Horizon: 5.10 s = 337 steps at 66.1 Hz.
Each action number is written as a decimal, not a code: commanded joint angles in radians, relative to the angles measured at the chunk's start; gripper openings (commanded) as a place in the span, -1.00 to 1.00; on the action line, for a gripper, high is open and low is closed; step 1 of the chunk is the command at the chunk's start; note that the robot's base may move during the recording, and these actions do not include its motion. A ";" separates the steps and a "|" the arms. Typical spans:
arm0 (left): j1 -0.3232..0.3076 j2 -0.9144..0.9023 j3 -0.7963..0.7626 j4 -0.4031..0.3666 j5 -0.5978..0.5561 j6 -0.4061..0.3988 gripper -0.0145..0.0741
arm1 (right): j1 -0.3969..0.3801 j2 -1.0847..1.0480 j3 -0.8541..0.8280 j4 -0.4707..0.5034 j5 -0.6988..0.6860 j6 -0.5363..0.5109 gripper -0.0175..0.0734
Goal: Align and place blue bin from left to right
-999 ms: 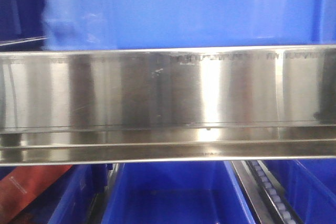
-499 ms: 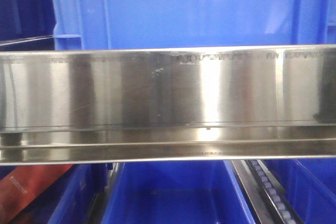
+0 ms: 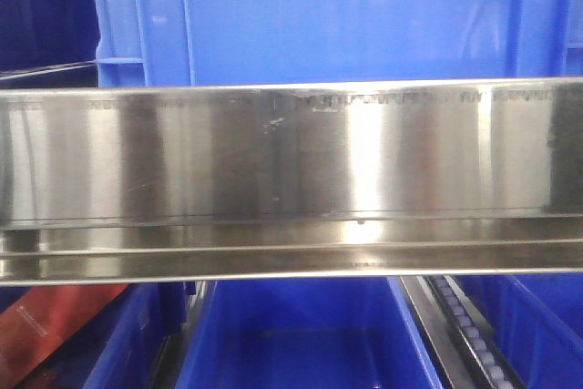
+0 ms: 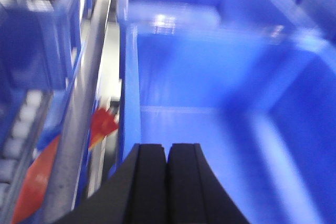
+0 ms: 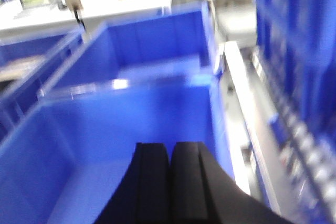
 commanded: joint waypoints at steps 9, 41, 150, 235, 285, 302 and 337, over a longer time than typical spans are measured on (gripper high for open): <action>-0.017 -0.175 0.301 -0.031 -0.261 -0.018 -0.92 | -0.003 -0.178 0.252 -0.038 -0.230 -0.023 -0.98; -0.017 -0.530 0.804 -0.028 -0.733 -0.018 -0.92 | -0.001 -0.603 0.683 -0.127 -0.369 -0.023 -0.98; -0.017 -0.848 1.067 -0.010 -0.843 -0.018 -0.92 | -0.202 -0.998 1.060 0.284 -0.528 -0.523 -0.98; -0.017 -0.848 1.067 -0.010 -0.844 -0.018 -0.92 | -0.410 -1.356 1.582 0.514 -0.646 -0.722 -0.98; -0.017 -0.848 1.067 -0.010 -0.844 -0.018 -0.92 | -0.410 -1.356 1.582 0.514 -0.645 -0.722 -0.98; -0.017 -0.848 1.067 -0.010 -0.844 -0.018 -0.92 | -0.410 -1.356 1.582 0.514 -0.648 -0.722 -0.98; 0.276 -1.113 1.393 -0.363 -0.823 0.509 -0.92 | -0.410 -1.356 1.582 0.514 -0.648 -0.722 -0.98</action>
